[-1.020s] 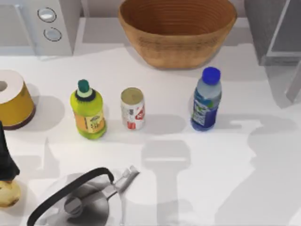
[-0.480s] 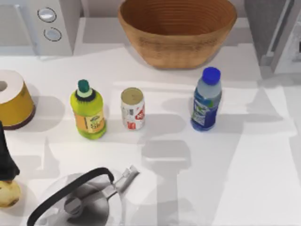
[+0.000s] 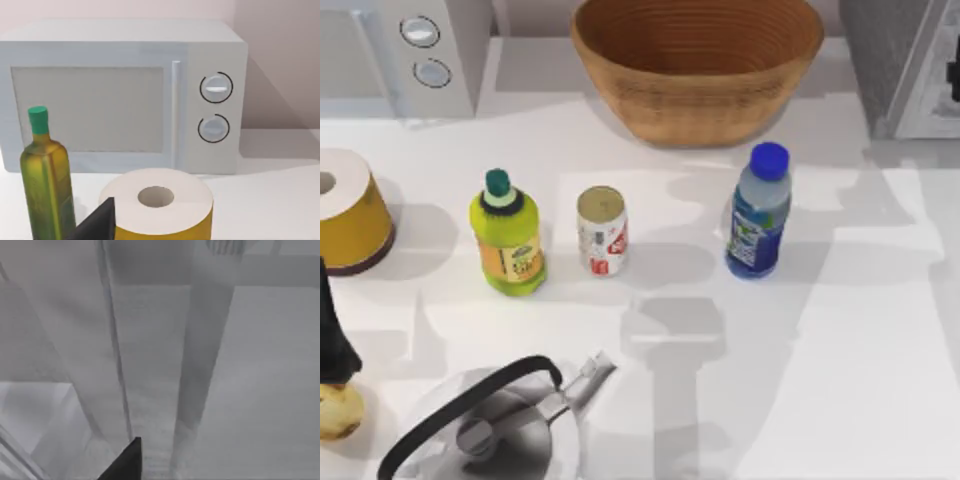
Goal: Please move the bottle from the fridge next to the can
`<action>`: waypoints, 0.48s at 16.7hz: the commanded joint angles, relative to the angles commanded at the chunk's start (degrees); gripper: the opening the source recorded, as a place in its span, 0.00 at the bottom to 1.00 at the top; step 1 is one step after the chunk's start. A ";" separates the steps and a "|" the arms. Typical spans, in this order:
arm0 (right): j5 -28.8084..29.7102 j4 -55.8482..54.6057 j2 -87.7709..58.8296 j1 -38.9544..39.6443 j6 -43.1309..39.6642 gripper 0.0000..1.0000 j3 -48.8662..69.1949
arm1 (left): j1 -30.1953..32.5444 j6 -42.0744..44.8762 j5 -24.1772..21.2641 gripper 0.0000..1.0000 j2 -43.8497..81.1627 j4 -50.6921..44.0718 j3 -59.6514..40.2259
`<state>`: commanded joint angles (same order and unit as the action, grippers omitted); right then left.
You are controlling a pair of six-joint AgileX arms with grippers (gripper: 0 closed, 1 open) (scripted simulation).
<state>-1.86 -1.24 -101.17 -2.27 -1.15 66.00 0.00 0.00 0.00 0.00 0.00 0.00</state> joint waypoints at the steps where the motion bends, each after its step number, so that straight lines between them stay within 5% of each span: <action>1: 0.02 0.57 -2.24 0.04 0.01 1.00 2.90 | 0.00 0.00 0.00 1.00 0.00 0.00 0.00; 8: 0.27 3.38 -12.54 0.05 0.24 1.00 16.64 | 0.00 0.00 0.00 1.00 0.00 0.00 0.00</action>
